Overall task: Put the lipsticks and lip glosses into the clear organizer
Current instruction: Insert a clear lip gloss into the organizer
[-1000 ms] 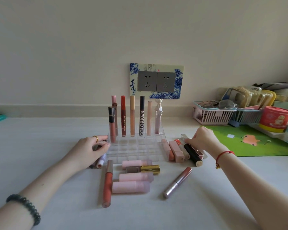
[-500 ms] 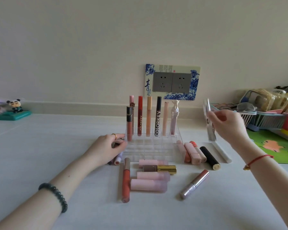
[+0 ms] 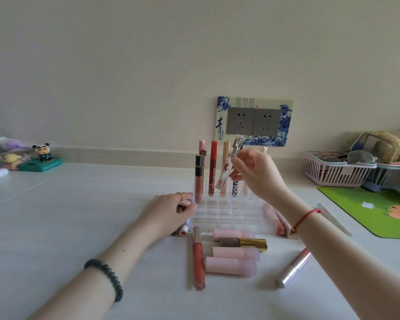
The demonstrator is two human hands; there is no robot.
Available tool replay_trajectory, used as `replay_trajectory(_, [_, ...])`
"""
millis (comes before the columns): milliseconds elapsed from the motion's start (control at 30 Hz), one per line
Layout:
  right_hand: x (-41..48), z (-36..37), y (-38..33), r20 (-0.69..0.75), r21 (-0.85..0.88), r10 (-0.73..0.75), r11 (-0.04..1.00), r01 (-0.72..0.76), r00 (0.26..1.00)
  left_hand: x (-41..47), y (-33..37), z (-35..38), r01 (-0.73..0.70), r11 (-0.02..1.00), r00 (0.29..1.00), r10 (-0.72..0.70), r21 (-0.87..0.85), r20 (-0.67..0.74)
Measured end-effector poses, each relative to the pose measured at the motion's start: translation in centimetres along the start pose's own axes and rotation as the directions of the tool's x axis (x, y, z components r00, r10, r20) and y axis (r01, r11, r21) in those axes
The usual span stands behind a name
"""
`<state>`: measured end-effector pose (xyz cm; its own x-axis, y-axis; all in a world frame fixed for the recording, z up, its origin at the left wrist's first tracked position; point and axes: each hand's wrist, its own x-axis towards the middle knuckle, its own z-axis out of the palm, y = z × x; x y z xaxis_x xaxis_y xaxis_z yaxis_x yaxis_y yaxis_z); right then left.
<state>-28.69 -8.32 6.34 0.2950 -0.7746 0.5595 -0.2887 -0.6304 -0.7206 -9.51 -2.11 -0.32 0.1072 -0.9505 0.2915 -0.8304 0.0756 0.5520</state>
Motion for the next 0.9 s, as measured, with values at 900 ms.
replay_trajectory(900, [0.1,3.9,1.7,0.031,-0.211,0.020,0.977,-0.013,0.999,-0.1,0.2,-0.1,-0.063,0.998,0.998,0.063,0.012,0.026])
